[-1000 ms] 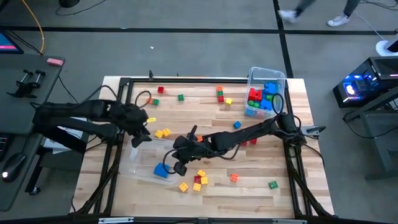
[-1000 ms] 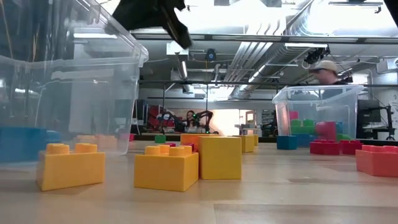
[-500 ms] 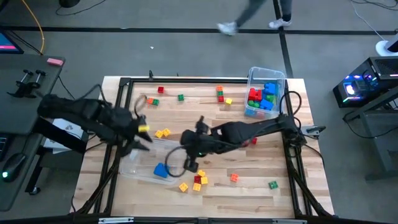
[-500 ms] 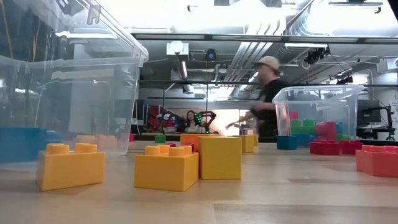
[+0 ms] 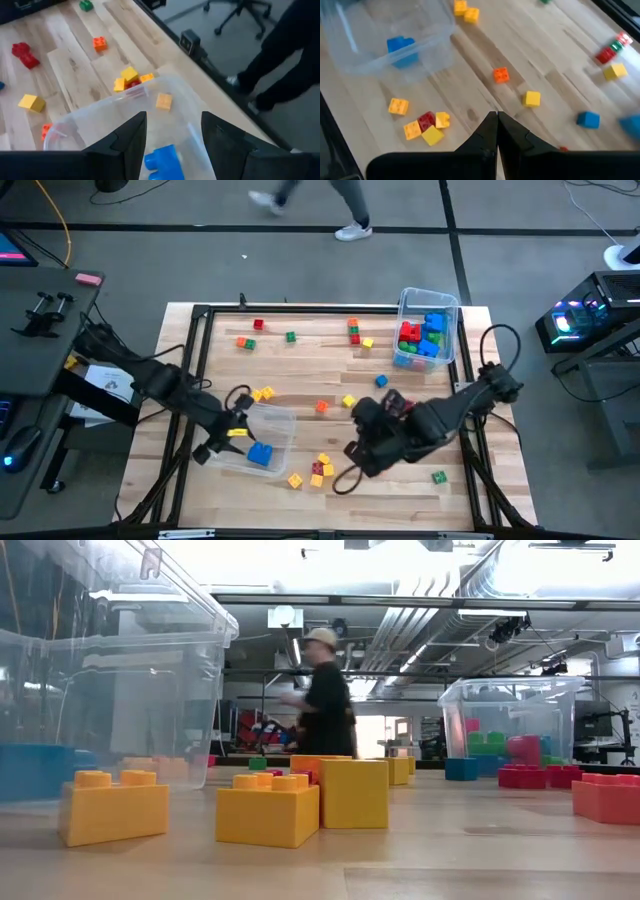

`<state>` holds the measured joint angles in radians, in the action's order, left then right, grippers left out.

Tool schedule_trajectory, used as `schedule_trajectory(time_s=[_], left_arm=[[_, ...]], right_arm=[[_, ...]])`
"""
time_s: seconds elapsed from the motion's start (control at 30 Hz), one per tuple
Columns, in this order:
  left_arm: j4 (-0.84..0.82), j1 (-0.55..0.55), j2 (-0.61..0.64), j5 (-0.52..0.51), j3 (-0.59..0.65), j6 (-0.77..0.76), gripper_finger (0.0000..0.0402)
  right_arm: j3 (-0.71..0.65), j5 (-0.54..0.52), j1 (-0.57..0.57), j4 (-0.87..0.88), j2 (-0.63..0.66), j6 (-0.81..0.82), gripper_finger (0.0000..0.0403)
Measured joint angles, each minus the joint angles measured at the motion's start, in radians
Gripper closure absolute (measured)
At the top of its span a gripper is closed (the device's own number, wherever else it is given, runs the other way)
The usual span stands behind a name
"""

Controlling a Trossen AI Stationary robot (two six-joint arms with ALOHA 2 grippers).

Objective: Sort blocks by size
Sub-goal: Put the large blue game piece into the right transparent bin

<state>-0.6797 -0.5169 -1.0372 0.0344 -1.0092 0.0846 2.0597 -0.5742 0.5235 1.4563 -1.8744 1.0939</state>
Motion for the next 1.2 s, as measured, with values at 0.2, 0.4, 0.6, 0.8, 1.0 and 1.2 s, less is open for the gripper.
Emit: schedule_trajectory(time_s=[0.2, 0.4, 0.6, 0.8, 1.0, 1.2], left_arm=[[-0.026, -0.012, -0.09, 0.007, 0.0, 0.126, 0.0228], [-0.087, -0.054, -0.201, 0.009, 0.0, 0.161, 0.0228], [-0.09, -0.022, -0.295, 0.076, 0.0, 0.182, 0.0228], [-0.056, 0.116, -0.31, 0.251, 0.01, 0.097, 0.0228], [0.037, 0.184, -0.309, 0.357, 0.144, 0.05, 0.0228], [0.116, 0.143, -0.309, 0.269, 0.244, 0.164, 0.0228]], right_arm=[[-0.12, -0.041, 0.051, -0.002, 0.053, 0.172, 0.0403], [-0.178, -0.037, 0.055, -0.051, 0.054, 0.189, 0.0403], [-0.198, -0.027, 0.055, -0.086, 0.054, 0.181, 0.0403], [-0.198, -0.02, 0.062, -0.09, 0.055, 0.163, 0.0403], [-0.198, -0.018, 0.066, -0.098, 0.054, 0.155, 0.0403], [-0.198, -0.019, 0.066, -0.098, 0.055, 0.144, 0.0403]])
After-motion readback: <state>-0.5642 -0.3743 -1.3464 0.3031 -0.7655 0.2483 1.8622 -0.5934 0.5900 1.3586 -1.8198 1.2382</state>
